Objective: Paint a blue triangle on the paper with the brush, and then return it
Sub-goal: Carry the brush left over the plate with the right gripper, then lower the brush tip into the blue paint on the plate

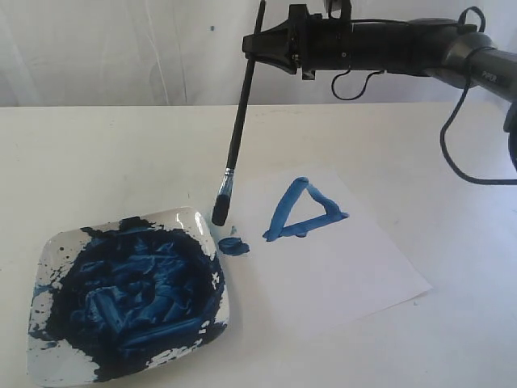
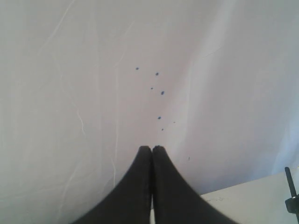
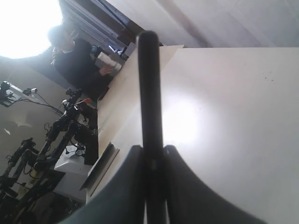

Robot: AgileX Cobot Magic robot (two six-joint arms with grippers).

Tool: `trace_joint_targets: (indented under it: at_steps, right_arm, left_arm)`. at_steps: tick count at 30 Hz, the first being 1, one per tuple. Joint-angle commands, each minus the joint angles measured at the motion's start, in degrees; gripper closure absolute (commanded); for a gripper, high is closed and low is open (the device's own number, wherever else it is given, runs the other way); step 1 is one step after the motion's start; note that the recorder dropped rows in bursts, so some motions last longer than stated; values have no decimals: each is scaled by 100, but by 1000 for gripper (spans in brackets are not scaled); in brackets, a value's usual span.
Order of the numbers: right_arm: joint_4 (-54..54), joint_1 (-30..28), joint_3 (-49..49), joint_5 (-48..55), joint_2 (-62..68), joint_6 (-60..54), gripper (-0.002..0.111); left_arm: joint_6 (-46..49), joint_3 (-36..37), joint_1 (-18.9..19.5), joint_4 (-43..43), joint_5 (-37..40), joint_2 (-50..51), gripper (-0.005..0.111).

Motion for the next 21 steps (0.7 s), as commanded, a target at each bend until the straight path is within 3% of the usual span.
trace_joint_targets:
  at_steps: [1,21]
  right_arm:
    - [88,-7,6,41,89,204,108]
    - [-13,797,11,41,213,205,108]
  left_arm:
    - [-73,-3,17,-18,-41,-157,107]
    - [-73,-3,17,-18,-41,-173,107]
